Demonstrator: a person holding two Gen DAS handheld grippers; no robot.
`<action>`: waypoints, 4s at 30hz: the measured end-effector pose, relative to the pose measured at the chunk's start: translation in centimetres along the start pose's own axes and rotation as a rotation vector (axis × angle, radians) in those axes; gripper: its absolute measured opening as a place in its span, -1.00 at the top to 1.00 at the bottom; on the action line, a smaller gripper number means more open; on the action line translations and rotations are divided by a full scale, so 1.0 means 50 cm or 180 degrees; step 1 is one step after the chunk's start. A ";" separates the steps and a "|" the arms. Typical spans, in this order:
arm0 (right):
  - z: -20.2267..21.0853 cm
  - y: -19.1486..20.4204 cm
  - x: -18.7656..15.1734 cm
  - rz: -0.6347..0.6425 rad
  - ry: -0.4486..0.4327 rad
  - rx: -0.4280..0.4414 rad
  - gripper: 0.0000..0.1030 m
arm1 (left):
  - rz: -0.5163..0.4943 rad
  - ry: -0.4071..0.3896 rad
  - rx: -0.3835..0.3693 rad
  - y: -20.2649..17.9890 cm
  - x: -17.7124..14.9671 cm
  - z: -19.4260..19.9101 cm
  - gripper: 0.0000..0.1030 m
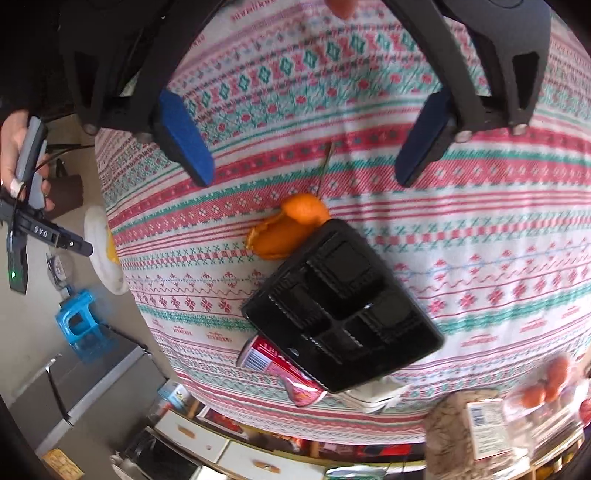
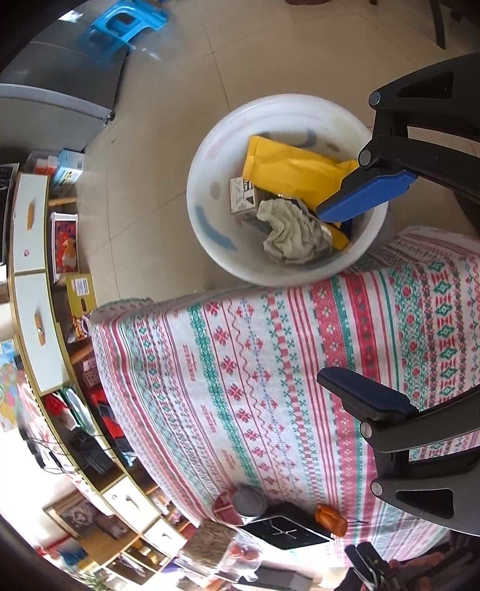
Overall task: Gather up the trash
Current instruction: 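Move both tools back over the table toward the orange peel, then grasp the orange peel with the left tool, then grasp the black plastic tray edge with the right tool while the left tool holds the peel, then lift the black tray with the right tool and carry it toward the white bin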
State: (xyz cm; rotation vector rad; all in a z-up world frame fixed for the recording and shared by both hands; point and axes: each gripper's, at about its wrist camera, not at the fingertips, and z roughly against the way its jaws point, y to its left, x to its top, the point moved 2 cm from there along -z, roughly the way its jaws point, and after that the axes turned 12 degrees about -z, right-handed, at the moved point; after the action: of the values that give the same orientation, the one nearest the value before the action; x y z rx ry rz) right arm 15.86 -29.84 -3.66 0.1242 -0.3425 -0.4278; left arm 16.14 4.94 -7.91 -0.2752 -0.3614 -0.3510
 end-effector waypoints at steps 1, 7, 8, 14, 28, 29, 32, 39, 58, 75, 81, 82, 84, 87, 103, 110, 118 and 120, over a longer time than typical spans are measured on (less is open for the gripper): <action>-0.002 0.002 -0.001 0.0000 0.0008 0.0005 -0.60 | -0.0032 -0.0012 0.0003 -0.001 0.001 -0.011 -0.73; -0.004 -0.003 -0.003 -0.0015 0.0027 0.0022 -0.60 | 0.0129 -0.0156 -0.0187 0.013 0.010 -0.044 -0.51; -0.005 -0.004 -0.003 -0.0020 0.0024 0.0020 -0.60 | 0.0137 -0.0206 -0.0186 0.013 0.010 -0.046 -0.50; 0.000 -0.009 -0.008 -0.0045 0.0014 0.0011 -0.60 | 0.0220 -0.0325 -0.0174 0.010 0.014 -0.048 -0.07; 0.004 0.073 -0.010 0.0156 -0.0038 0.0080 -0.60 | 0.0230 -0.0413 -0.0441 -0.042 -0.010 0.066 0.66; 0.003 0.087 -0.014 0.0191 -0.0032 0.0073 -0.60 | 0.0257 -0.0469 -0.0438 -0.038 -0.009 0.079 0.66; -0.005 0.125 -0.025 0.0263 0.0042 0.0076 -0.60 | 0.0375 -0.0639 -0.0360 -0.012 -0.001 0.125 0.67; -0.023 0.292 -0.065 0.0644 0.0164 0.0236 -0.60 | 0.0499 -0.0797 0.0196 0.072 0.028 0.174 0.68; -0.169 0.578 -0.105 0.0954 0.0412 0.0431 -0.60 | 0.0874 -0.0751 0.0319 0.192 0.006 0.194 0.68; -0.152 0.543 -0.156 0.1249 0.0626 0.0451 0.76 | 0.0781 -0.0695 0.0276 0.164 0.002 0.185 0.68; -0.127 0.469 -0.125 0.0997 0.0701 0.0453 0.64 | 0.0771 -0.0667 0.0226 0.154 0.000 0.176 0.68; -0.122 0.461 -0.119 0.0914 0.0708 0.0481 0.30 | 0.0774 -0.0665 0.0216 0.153 0.000 0.175 0.68; -0.105 0.449 -0.109 0.0791 0.0626 0.0536 -0.31 | 0.0771 -0.0669 0.0216 0.149 0.001 0.175 0.68; -0.094 0.459 -0.115 0.0821 0.0621 0.0578 -0.42 | 0.0766 -0.0681 0.0216 0.144 0.003 0.176 0.68; -0.134 0.507 -0.166 0.1037 0.0623 0.0328 -0.14 | 0.0713 -0.0690 0.0205 0.131 0.006 0.176 0.68; -0.078 0.443 -0.134 0.0936 0.0453 0.0299 -0.14 | 0.0589 -0.0692 0.0162 0.088 0.025 0.167 0.68; -0.021 0.296 -0.093 0.0662 0.0314 0.0225 -0.14 | 0.0408 -0.0662 0.0093 0.012 0.051 0.137 0.68; -0.006 0.261 -0.082 0.0597 0.0283 0.0207 -0.14 | 0.0358 -0.0646 0.0073 -0.010 0.058 0.128 0.68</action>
State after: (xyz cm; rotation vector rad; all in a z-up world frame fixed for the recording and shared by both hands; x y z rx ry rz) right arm 17.49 -16.29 -2.72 0.1724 -0.2777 -0.2249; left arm 16.62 5.72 -0.94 -0.3082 -0.5469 -0.2083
